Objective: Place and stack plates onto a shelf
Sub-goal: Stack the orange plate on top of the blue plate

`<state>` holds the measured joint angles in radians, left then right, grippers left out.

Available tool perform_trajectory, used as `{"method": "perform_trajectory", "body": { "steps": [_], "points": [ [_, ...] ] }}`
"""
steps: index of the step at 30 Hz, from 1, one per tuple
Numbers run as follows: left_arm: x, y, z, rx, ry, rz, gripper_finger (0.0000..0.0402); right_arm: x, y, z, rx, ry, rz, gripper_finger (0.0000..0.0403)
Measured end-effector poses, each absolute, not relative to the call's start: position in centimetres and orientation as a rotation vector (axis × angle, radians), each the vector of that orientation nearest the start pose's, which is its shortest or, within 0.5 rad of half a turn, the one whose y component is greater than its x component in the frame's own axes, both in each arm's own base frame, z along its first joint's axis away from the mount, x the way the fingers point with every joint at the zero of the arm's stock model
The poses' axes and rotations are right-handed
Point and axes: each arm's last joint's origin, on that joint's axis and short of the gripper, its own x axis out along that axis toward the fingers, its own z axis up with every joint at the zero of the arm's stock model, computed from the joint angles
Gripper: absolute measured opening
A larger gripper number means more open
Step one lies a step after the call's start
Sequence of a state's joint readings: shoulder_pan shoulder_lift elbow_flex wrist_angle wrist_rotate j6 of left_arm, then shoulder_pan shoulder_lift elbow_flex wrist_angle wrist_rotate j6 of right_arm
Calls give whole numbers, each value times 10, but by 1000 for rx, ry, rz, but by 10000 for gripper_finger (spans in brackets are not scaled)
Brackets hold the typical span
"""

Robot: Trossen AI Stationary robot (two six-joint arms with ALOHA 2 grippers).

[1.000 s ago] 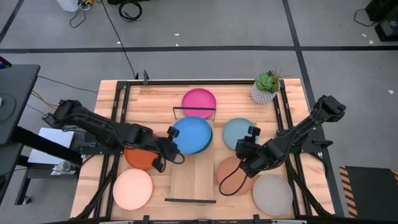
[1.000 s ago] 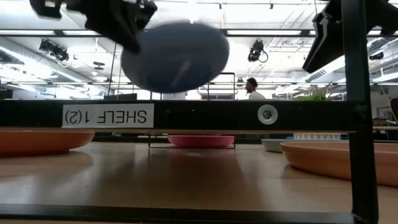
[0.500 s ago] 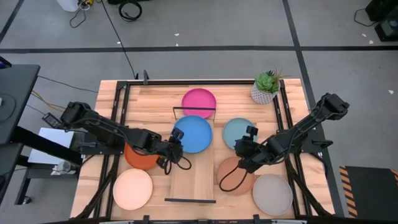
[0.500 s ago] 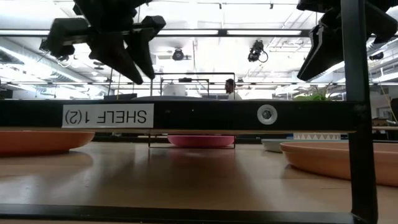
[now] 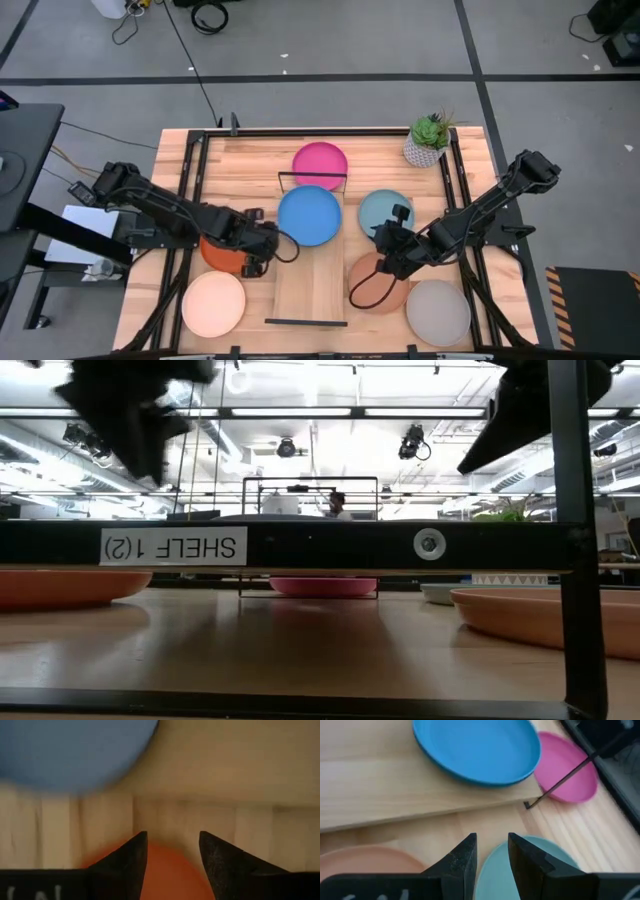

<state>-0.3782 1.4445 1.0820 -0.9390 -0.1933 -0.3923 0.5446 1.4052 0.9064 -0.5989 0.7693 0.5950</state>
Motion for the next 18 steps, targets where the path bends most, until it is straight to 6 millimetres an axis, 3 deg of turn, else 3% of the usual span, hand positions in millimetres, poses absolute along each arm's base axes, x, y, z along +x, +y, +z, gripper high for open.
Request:
{"method": "perform_trajectory", "body": {
  "steps": [7, 14, 18],
  "points": [
    [223, -98, 205, -116, 1354, 251, 181, 236, 117, 211, -171, 691, -437, 116],
    [218, -103, 190, -299, 1345, 317, 181, 241, 114, 207, -201, 662, -404, 116],
    [215, -115, 183, -280, 1338, 318, 181, 243, 113, 208, -230, 655, -388, 116]
  ]
}}
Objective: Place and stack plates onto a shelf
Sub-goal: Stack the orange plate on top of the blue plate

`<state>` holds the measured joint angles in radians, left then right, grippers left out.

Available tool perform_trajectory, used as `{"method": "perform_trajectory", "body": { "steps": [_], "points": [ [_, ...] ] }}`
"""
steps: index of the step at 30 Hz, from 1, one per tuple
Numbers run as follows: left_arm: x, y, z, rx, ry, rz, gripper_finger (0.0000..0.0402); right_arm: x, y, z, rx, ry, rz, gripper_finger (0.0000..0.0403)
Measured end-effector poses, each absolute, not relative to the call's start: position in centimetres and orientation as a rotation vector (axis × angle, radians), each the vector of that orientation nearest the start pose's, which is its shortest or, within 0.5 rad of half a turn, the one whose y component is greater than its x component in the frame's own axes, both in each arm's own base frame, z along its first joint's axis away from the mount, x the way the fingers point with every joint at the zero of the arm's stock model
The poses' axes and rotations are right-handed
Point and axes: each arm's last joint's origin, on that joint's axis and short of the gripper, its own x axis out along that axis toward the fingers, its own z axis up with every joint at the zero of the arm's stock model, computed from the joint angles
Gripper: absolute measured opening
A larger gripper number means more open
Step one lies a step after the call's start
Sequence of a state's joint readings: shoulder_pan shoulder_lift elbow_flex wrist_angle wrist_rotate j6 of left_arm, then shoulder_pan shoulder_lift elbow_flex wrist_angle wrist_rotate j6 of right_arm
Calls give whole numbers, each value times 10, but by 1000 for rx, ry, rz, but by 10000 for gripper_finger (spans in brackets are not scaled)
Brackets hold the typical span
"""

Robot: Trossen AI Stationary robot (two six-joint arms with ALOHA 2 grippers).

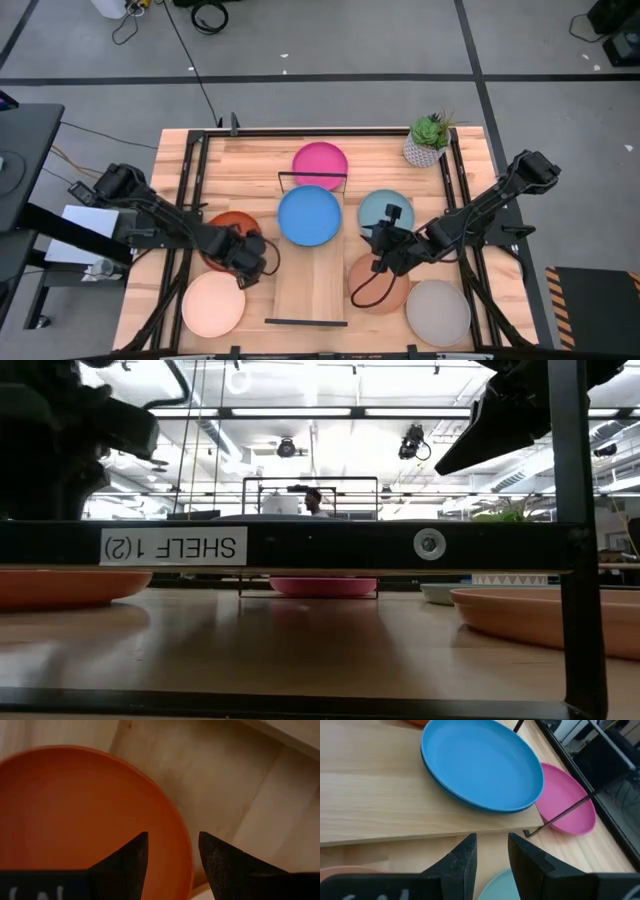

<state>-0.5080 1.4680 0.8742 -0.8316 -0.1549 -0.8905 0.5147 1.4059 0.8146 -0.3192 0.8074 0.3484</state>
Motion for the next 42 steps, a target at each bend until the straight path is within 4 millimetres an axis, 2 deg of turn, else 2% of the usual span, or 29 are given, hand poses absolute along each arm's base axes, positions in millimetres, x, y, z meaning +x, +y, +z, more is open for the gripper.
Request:
{"method": "perform_trajectory", "body": {
  "steps": [6, 12, 15, 18, 20, 23, 27, 32, 36, 42],
  "points": [
    [211, -131, 175, -239, 1313, 330, 181, 248, 111, 211, -248, 626, -380, 116],
    [212, -141, 152, -147, 1390, 349, 176, 251, 113, 214, -240, 601, -359, 116],
    [212, -143, 147, -102, 1411, 335, 134, 251, 113, 214, -242, 598, -353, 116],
    [212, -142, 149, -72, 1422, 327, 44, 251, 113, 214, -242, 598, -353, 116],
    [211, -141, 156, -40, 1424, 332, 18, 251, 113, 214, -239, 598, -354, 116],
    [212, -142, 177, -46, 1432, 329, 17, 251, 113, 214, -230, 596, -356, 116],
    [216, -146, 218, -93, 1404, 315, 15, 251, 113, 214, -222, 598, -350, 116],
    [223, -147, 262, -28, 1314, 342, 14, 252, 114, 215, -215, 587, -349, 116],
    [241, -149, 271, 142, 1171, 188, 14, 253, 114, 215, -207, 577, -348, 116],
    [267, -137, 276, 576, 1029, 15, 14, 254, 115, 217, -195, 557, -345, 116]
  ]
}}
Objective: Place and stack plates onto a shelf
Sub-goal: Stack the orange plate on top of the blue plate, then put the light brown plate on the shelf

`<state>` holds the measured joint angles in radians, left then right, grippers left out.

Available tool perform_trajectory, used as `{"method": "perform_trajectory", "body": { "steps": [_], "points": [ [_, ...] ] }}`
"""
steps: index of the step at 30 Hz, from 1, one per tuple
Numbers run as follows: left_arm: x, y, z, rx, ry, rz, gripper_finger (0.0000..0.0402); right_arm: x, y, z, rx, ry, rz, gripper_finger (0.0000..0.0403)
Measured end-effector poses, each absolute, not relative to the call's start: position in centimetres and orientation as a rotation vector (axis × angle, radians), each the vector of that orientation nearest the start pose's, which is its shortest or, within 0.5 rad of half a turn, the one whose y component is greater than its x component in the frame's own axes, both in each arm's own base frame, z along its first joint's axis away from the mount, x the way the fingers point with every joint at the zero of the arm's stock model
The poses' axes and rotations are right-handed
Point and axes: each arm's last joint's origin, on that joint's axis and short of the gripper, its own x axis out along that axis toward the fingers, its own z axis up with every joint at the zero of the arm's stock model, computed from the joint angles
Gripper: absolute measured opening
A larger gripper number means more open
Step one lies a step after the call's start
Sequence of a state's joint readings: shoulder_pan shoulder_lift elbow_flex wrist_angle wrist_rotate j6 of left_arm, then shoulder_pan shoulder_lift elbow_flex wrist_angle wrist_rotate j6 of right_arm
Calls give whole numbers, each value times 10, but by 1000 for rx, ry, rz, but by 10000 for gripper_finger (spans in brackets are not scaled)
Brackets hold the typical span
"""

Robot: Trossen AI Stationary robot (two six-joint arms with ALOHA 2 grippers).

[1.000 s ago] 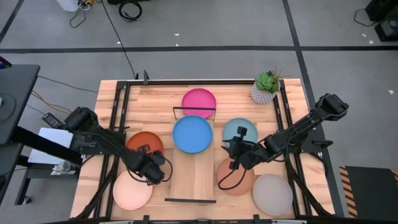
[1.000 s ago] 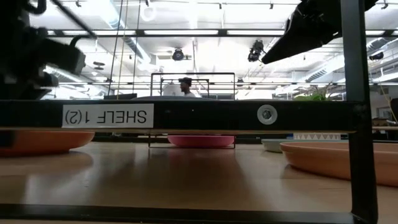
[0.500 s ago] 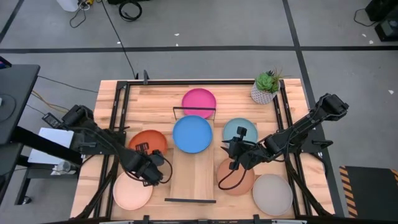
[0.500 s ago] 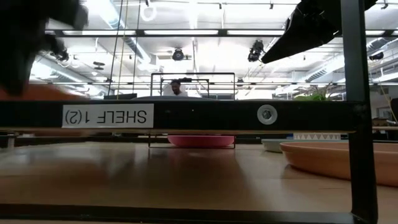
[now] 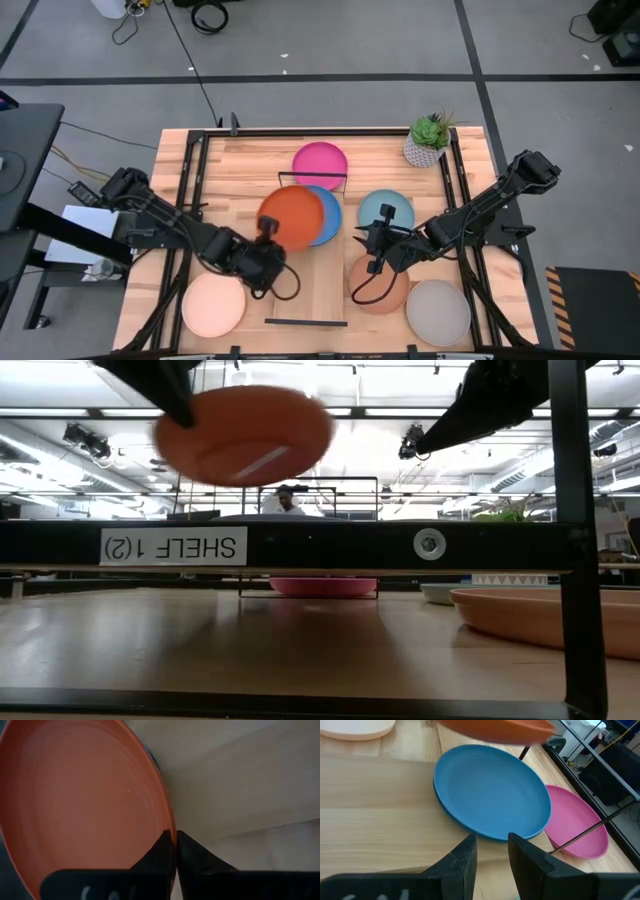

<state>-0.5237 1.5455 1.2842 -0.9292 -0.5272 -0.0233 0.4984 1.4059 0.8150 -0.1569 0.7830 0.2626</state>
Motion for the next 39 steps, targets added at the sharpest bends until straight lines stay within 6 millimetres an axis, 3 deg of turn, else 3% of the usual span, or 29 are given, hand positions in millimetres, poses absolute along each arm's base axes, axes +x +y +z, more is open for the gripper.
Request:
{"method": "perform_trajectory", "body": {
  "steps": [6, 11, 14, 18, 21, 26, 35, 39],
  "points": [
    [289, -108, 265, 637, 1025, -187, 14, 254, 115, 218, -194, 553, -343, 116],
    [294, -81, 246, 623, 1069, -124, 36, 255, 116, 217, -190, 558, -329, 116],
    [295, -75, 242, 583, 1080, -150, 67, 255, 116, 217, -181, 560, -322, 116],
    [295, -82, 247, 532, 1066, -182, 127, 255, 116, 217, -176, 559, -323, 116],
    [289, -90, 264, 468, 1090, -140, 164, 255, 116, 218, -174, 556, -322, 116],
    [266, -108, 278, 244, 1176, -126, 182, 255, 116, 218, -166, 546, -321, 116],
    [216, -145, 210, -19, 1472, -155, 146, 255, 117, 219, -171, 543, -314, 116],
    [207, -157, 198, -240, 1525, -106, 132, 255, 117, 219, -173, 544, -313, 116]
  ]
}}
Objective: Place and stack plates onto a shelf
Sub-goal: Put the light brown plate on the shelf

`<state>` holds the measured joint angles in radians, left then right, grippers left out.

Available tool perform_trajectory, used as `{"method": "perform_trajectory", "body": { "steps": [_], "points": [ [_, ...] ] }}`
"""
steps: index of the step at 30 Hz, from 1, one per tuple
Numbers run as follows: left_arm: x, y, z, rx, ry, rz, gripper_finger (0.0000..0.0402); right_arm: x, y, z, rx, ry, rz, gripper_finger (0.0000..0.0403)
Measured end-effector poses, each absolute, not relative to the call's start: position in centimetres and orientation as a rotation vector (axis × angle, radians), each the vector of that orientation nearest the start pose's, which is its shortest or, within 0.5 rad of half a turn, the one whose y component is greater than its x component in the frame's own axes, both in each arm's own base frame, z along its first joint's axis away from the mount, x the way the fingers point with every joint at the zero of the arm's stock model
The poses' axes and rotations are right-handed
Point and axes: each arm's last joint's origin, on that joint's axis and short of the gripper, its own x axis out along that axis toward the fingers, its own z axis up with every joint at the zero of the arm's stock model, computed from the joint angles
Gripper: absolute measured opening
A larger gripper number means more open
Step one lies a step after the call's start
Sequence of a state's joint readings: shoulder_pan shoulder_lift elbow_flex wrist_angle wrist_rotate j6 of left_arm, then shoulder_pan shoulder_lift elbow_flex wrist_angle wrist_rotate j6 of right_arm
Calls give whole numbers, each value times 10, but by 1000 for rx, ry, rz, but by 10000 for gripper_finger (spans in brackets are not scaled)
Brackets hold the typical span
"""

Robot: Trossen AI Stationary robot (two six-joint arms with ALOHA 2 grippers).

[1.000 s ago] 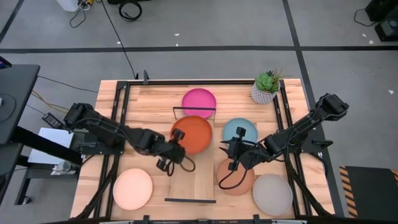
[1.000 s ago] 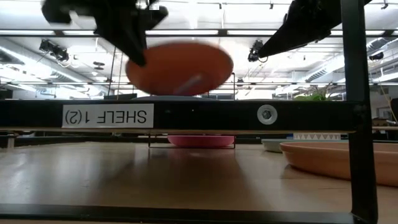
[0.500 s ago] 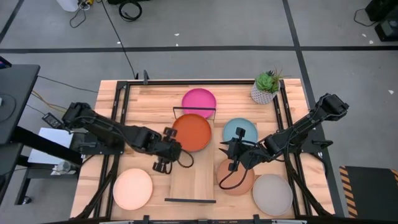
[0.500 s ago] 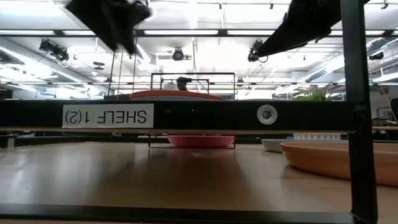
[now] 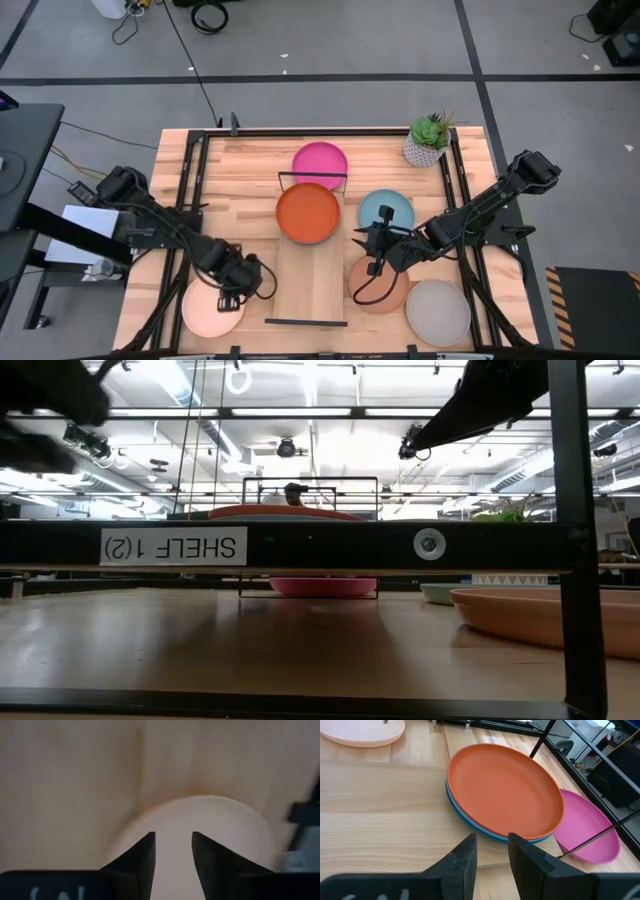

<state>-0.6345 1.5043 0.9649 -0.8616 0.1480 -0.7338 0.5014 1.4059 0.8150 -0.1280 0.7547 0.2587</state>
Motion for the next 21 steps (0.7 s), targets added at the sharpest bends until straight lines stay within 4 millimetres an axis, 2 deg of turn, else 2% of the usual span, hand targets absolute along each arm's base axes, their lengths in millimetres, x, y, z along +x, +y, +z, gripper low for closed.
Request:
{"method": "perform_trajectory", "body": {
  "steps": [6, 9, 15, 21],
  "points": [
    [203, -189, 201, -579, 1457, -30, 128, 255, 117, 219, -225, 552, -300, 116],
    [199, -207, 196, -703, 1445, 28, 128, 256, 116, 219, -268, 557, -299, 116],
    [187, -235, 182, -750, 1488, 143, 128, 259, 107, 220, -386, 565, -357, 116],
    [196, -257, 178, -752, 1438, 227, 128, 268, 92, 224, -432, 548, -403, 116]
  ]
}}
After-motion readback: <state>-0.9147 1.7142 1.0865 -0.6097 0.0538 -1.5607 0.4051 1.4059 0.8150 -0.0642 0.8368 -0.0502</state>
